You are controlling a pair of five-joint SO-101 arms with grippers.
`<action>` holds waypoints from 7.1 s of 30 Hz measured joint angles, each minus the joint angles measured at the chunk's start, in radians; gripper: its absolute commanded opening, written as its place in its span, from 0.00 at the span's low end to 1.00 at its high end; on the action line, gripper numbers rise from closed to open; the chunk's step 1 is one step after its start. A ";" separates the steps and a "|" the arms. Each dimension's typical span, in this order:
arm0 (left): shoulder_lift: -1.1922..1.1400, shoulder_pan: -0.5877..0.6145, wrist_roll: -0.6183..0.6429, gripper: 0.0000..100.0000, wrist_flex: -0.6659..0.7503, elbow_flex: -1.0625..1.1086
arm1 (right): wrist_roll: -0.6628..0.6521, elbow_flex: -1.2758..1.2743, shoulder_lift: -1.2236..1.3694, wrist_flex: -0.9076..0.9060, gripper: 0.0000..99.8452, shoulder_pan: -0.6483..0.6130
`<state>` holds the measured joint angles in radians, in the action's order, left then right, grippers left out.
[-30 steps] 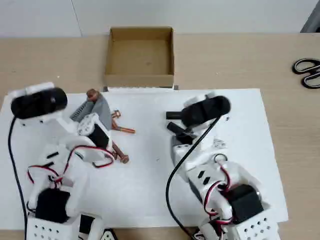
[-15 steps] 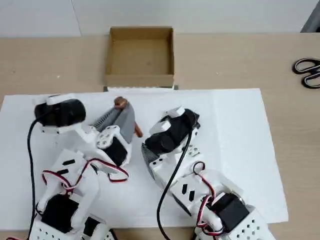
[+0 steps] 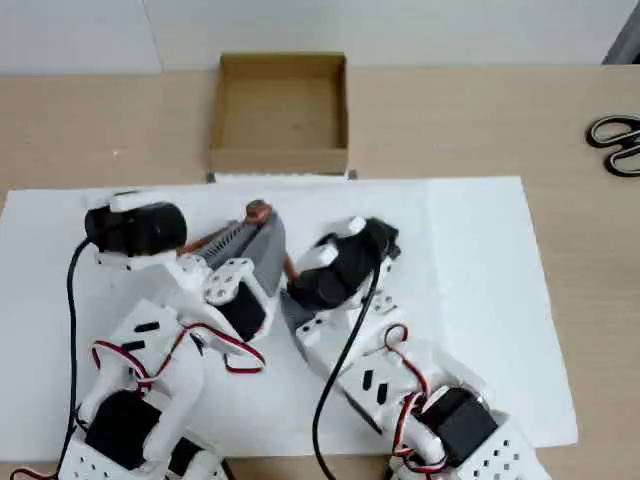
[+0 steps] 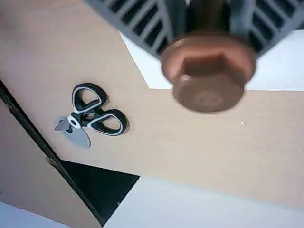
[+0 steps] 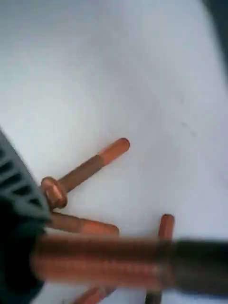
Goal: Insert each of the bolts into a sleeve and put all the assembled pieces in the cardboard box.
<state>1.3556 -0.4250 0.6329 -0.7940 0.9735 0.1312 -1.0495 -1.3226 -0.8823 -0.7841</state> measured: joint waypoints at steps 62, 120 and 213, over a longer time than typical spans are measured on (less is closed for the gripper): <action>0.014 -0.130 -0.100 0.20 -0.324 -0.040 | -0.089 -0.002 -0.008 0.054 0.00 -0.018; 0.008 0.583 -0.500 0.01 -0.066 0.480 | -0.089 -0.008 0.244 0.252 0.00 0.371; 0.006 0.589 -0.500 0.01 0.002 0.572 | -0.448 1.677 1.801 -0.842 0.10 0.422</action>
<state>1.3617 0.1642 0.1327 -0.7925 1.5459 -0.3168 0.6276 0.4787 -1.7246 -0.3621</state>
